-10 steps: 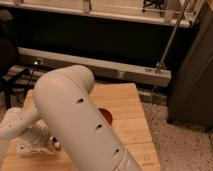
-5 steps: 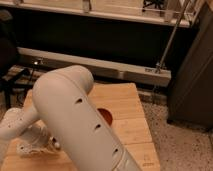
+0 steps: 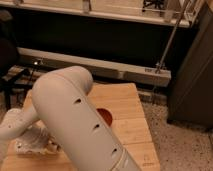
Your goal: Stand the bottle upright
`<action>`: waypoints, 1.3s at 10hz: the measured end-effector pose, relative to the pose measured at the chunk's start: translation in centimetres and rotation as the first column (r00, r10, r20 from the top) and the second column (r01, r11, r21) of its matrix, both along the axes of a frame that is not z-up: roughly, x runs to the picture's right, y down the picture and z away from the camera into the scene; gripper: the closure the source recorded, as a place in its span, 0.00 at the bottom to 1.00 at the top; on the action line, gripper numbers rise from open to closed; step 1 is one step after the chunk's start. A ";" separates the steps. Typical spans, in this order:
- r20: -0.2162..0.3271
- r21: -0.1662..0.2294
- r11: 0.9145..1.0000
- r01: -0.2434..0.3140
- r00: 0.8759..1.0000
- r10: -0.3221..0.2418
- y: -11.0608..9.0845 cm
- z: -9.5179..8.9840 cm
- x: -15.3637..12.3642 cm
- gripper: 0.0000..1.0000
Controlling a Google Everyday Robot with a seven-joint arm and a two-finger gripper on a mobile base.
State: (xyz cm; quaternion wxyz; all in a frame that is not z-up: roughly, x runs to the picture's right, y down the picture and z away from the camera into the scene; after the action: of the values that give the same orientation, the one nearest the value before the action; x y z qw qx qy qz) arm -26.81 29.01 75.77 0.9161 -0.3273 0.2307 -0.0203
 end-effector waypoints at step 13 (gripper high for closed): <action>0.020 0.063 0.998 -0.029 0.999 0.028 -1.5 -0.6 0.2 0.63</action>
State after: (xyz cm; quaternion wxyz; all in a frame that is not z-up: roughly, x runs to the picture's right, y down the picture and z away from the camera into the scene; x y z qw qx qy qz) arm -26.62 27.50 75.17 0.9284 -0.3011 0.2178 -0.0030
